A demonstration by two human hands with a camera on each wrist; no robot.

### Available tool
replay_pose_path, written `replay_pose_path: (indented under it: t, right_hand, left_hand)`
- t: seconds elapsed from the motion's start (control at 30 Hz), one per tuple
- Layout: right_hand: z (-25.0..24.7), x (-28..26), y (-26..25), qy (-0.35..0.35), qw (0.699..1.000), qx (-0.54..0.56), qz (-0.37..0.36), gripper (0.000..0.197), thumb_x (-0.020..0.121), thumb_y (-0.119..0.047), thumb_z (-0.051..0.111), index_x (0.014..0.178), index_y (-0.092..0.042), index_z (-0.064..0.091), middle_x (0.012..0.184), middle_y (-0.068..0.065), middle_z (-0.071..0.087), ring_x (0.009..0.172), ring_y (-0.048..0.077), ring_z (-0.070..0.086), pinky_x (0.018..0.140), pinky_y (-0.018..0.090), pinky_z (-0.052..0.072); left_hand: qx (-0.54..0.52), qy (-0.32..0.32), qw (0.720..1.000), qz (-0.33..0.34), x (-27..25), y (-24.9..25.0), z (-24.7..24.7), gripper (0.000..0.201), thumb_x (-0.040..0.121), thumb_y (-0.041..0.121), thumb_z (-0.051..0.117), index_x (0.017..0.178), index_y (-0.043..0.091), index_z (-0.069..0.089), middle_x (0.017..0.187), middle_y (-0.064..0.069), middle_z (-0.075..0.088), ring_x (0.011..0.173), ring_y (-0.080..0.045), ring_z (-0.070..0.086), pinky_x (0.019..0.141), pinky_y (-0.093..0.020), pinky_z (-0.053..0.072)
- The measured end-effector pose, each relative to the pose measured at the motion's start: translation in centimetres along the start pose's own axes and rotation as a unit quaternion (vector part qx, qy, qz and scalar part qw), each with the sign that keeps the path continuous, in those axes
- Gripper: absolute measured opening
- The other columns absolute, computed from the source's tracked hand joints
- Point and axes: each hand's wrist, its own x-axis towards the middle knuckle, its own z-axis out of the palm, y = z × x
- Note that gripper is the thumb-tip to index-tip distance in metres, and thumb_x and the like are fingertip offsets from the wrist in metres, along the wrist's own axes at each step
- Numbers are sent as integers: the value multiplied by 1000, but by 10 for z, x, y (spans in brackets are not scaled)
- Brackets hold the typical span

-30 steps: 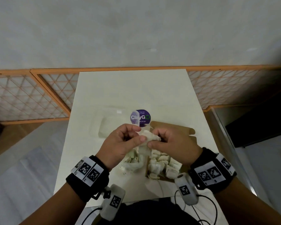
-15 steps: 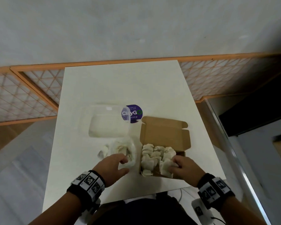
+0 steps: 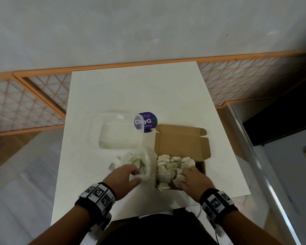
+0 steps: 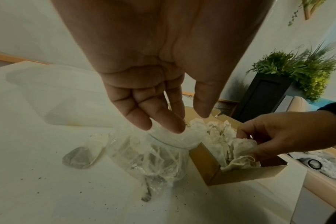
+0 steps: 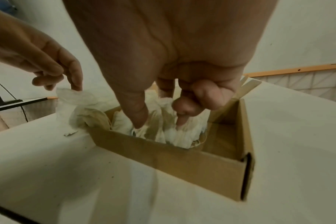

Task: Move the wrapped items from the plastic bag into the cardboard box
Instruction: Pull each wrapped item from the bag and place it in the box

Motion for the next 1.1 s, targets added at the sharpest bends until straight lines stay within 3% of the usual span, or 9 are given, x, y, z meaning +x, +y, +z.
replay_pose_path:
  t: [0.1,0.17,0.27,0.47,0.6,0.7,0.8,0.93,1.1]
  right_hand:
    - [2,-4,2,-18,999,-3,36,40,89,-48,59,122,-27,53,126,-1,47,107,25,62,84,34,51]
    - [1,-3,1,-19,998,-9,51,30,91,-40,59,116,-26,50,123,1,52,105,26,63,80,34,49]
    - [-2,-3,-1,-15,998,-3,68,22,90,-31,57,106,-27,42,114,3,60,98,26,63,75,33,46]
    - [-10,-12,-1,50,996,36,61,30,91,-47,59,105,-29,39,103,-3,58,86,22,61,72,36,51]
    - [-15,-19,-14,59,998,18,-28,27,93,-47,60,112,-33,45,116,-8,53,92,15,57,77,30,51]
    - [-10,-18,-29,10,992,-4,-128,48,88,-54,63,128,-35,49,127,-11,46,104,12,58,86,28,54]
    - [-1,-11,-40,-37,988,-34,-149,56,86,-57,64,136,-36,49,127,-9,45,108,16,57,91,33,55]
    - [7,6,-49,-41,987,-59,-146,27,103,-43,45,115,-25,61,116,-1,56,103,21,60,89,37,54]
    - [-2,18,-55,-56,991,66,-104,19,104,-29,48,87,-20,49,83,0,57,79,23,55,73,37,46]
  left_hand:
    - [-8,3,1000,-5,-1,-1,-1,26,96,48,63,118,34,62,118,18,62,92,1,57,91,-22,44]
    - [-11,-2,1000,-10,-1,-2,-1,26,96,48,62,118,34,62,118,18,62,83,1,55,86,-21,43]
    - [-13,-6,1000,-16,0,-3,0,27,96,48,62,119,34,62,117,18,62,83,0,55,86,-21,45]
    - [-10,-2,1000,-22,1,-6,-2,26,96,48,63,118,34,63,117,18,63,84,-2,57,85,-20,43]
    - [-9,-2,999,-30,0,-9,-2,28,95,48,63,119,35,62,120,18,62,86,-2,57,85,-20,42]
    - [-5,-6,999,-35,-1,-8,-2,30,95,48,63,122,34,61,123,17,60,91,-3,57,89,-22,44]
    - [1,-11,999,-38,-3,-8,-1,33,95,48,63,124,32,61,126,16,59,93,-5,58,90,-23,45]
    - [8,-18,999,-41,-4,-8,0,32,96,49,62,123,32,60,127,13,58,95,-8,58,90,-26,46]
    - [8,-19,999,-45,-3,-8,0,32,96,48,61,124,31,60,129,11,57,96,-9,58,91,-26,47]
